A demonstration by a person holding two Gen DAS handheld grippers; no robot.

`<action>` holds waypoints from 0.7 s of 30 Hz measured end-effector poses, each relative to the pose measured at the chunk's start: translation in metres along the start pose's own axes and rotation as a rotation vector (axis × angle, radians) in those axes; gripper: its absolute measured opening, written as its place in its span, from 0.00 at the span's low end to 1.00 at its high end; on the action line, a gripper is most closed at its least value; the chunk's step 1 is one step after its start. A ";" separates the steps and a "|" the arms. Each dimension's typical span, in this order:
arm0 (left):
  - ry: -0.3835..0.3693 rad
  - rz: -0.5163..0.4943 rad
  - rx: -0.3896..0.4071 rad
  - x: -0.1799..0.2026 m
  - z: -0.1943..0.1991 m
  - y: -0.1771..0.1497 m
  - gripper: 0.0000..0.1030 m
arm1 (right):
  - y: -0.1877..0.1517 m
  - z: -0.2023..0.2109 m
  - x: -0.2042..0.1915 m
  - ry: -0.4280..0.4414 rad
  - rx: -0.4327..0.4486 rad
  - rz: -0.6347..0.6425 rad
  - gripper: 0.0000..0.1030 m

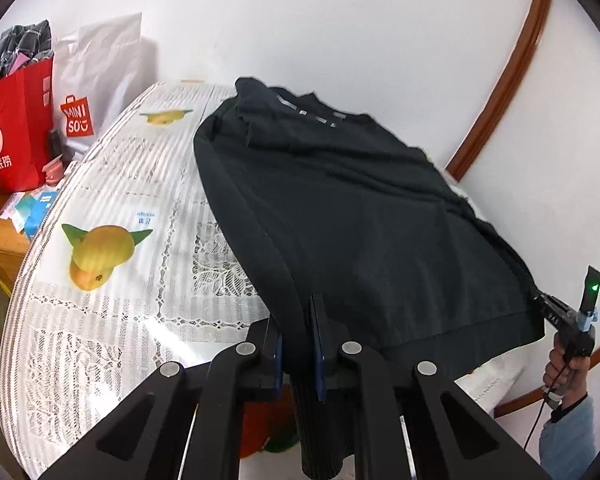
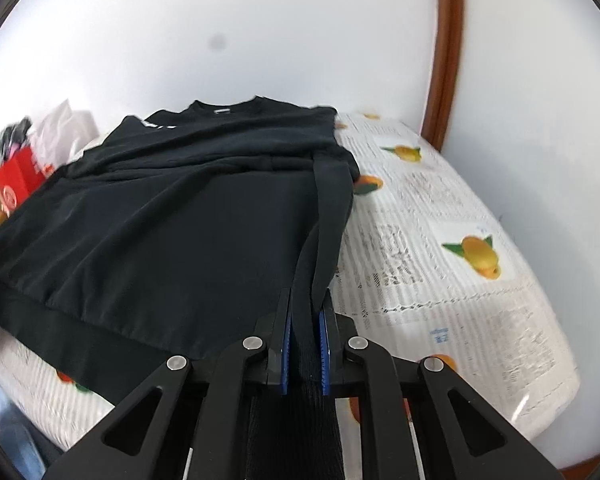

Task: Fold small clothes
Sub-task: 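Fold the side edge inward with the right gripper while the left gripper grasps the hem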

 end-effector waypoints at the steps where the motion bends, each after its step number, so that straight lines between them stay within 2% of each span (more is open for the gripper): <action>1: -0.003 0.001 0.006 -0.001 0.003 0.000 0.11 | 0.000 0.003 -0.001 0.001 0.008 0.008 0.10; 8: -0.031 -0.004 0.045 0.006 0.018 0.009 0.11 | 0.001 0.012 0.003 0.004 0.018 -0.003 0.10; 15: -0.024 0.003 0.120 0.009 0.022 0.039 0.10 | 0.028 0.014 0.002 -0.024 0.065 0.027 0.10; 21: 0.001 -0.010 0.183 0.015 0.023 0.070 0.10 | 0.063 0.006 0.014 -0.035 0.093 -0.033 0.10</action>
Point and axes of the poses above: each gripper's, at about its wrist camera, not at the fingertips, and z roughly against the way its jaws point, x to its right, y to its top, the point moved 4 cm from there along -z, roughly the way its jaws point, and after that the axes turned 8 degrees about z, right-handed, at the moved point
